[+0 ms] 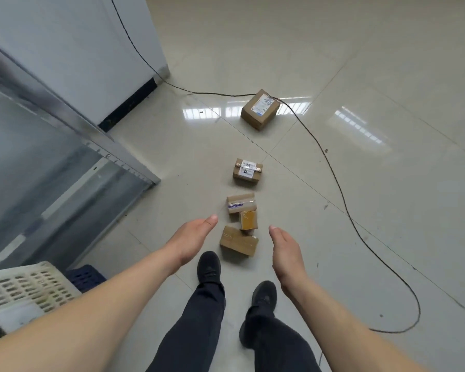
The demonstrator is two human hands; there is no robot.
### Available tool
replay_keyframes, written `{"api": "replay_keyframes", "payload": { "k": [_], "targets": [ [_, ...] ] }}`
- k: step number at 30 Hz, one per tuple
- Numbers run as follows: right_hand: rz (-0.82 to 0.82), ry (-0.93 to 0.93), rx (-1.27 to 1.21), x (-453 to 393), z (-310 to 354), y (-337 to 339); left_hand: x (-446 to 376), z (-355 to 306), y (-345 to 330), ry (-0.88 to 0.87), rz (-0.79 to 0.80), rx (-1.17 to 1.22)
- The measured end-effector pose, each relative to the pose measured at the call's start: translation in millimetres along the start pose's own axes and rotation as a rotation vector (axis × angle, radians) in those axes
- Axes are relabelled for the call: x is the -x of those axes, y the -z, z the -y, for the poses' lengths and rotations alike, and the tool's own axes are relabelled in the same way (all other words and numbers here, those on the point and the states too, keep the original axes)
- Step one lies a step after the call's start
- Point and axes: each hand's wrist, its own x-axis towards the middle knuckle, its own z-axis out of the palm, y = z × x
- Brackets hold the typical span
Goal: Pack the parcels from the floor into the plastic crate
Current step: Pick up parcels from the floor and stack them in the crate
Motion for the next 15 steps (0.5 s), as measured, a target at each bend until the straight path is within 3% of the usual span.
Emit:
{"api": "replay_keyframes", "payload": {
  "k": [15],
  "targets": [
    [0.061,-0.229,0.136,-269,-172,-64,-281,115,-106,0.179,0.086,-0.123]
  ]
}}
